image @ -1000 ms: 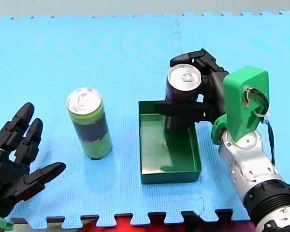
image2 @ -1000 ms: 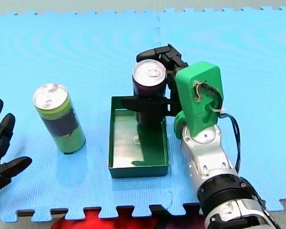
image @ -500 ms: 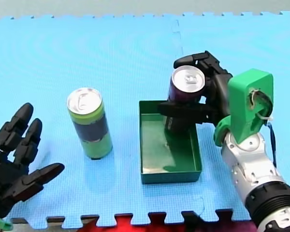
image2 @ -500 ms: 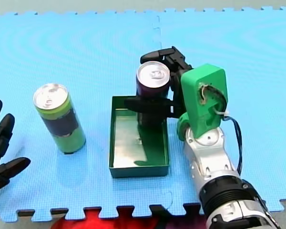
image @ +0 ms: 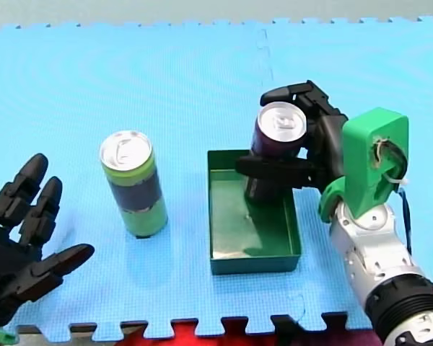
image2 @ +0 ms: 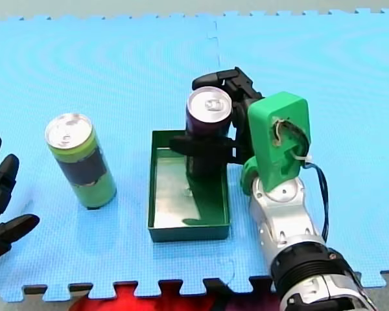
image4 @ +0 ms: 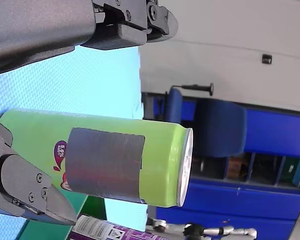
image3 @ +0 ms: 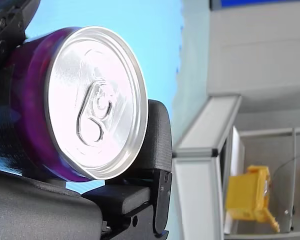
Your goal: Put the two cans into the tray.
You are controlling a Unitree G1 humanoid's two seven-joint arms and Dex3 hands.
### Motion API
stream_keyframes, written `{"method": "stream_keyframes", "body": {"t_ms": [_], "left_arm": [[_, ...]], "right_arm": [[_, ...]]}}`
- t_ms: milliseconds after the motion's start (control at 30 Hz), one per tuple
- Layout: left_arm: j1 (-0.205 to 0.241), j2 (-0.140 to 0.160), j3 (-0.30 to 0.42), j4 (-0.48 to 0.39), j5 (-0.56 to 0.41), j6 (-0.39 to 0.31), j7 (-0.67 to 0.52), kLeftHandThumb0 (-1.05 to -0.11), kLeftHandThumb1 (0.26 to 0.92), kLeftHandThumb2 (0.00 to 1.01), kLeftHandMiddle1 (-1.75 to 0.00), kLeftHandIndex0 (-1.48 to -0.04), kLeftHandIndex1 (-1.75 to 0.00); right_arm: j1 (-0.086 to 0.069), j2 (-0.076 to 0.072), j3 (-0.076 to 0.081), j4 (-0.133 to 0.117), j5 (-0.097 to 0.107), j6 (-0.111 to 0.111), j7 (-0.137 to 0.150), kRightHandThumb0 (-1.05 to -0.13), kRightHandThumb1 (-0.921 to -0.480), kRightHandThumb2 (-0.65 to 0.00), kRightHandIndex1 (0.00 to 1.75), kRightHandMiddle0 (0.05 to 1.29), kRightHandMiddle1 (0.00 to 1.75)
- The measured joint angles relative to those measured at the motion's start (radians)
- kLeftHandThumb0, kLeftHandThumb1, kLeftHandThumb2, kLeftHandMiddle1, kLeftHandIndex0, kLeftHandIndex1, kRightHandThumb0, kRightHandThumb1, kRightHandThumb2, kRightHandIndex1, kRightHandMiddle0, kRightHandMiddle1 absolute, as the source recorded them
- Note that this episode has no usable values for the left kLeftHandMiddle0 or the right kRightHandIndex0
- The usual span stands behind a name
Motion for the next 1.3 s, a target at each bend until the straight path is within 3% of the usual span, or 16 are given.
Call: {"method": "stream_keyframes", "body": {"t_ms": [600, 1300], "left_arm": [[0.009, -0.006, -0.003, -0.020, 0.002, 0.004, 0.009, -1.048, 0.639, 0.00, 0.00, -0.23, 0.00], [0.026, -0.011, -0.015, -0.045, 0.010, 0.004, 0.041, -1.048, 0.647, 0.00, 0.00, -0.23, 0.00]], "right_arm": [[0.000, 0.006, 0.011, 0.021, -0.019, -0.012, -0.015, -0.385, -0.811, -0.002, 1.75, 0.59, 1.75], [-0.012, 0.009, 0.022, 0.050, -0.040, -0.025, -0.029, -0.396, -0.821, -0.004, 1.75, 0.60, 1.75]]}}
